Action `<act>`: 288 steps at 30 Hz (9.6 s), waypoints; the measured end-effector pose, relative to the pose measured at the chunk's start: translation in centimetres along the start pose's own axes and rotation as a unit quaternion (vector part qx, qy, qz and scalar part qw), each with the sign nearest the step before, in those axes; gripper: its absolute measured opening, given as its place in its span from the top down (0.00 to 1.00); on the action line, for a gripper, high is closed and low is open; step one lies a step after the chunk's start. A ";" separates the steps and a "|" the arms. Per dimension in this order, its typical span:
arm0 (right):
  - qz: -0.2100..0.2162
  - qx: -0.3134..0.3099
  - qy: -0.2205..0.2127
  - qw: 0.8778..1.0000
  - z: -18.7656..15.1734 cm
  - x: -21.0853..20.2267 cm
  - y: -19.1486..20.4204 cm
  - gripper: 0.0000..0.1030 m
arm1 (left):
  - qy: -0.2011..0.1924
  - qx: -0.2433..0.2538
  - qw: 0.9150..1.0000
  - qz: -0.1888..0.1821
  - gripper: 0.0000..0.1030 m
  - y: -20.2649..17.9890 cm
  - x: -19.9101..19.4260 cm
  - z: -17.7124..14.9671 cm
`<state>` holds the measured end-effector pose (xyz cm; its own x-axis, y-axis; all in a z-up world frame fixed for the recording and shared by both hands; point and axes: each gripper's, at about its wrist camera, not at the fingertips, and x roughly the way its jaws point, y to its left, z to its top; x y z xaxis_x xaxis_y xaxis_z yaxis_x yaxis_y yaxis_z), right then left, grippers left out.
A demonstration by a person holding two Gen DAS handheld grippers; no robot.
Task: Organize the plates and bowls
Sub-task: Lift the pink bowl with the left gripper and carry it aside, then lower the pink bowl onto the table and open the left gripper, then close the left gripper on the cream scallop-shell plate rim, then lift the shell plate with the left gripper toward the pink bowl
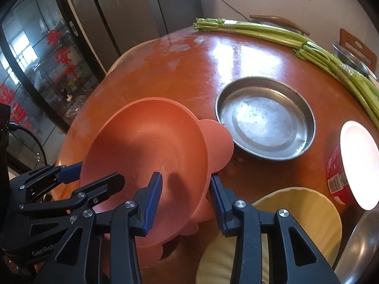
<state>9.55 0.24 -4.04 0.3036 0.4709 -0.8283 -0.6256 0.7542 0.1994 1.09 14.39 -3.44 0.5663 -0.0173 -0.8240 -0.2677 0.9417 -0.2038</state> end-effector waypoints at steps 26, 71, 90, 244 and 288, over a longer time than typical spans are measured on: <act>0.012 0.042 -0.002 0.999 3.3 1.8 1.5 0.59 | 0.009 0.010 1.000 0.022 0.51 3.1 3.0 5.4; -0.018 0.051 0.005 0.999 1.6 1.4 0.2 0.57 | 0.020 0.046 0.999 0.012 0.51 1.1 6.2 7.1; -0.005 0.040 0.013 0.999 0.9 1.2 0.9 0.56 | 0.019 0.045 0.999 0.017 0.51 1.4 6.4 7.3; -0.091 0.004 0.012 0.996 -2.9 -4.7 -7.1 0.51 | 0.063 0.078 0.993 -0.061 0.46 -9.9 1.7 -4.4; -0.012 0.032 -0.025 0.999 -0.3 -7.6 -5.2 0.49 | 0.015 0.049 0.998 -0.036 0.47 -7.4 -1.4 -0.5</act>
<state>10.28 -7.38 1.04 0.3551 0.4732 -0.8062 -0.5711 0.7926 0.2137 1.90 7.24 -1.07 0.5578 -0.0942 -0.8246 -0.1487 0.9661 -0.2110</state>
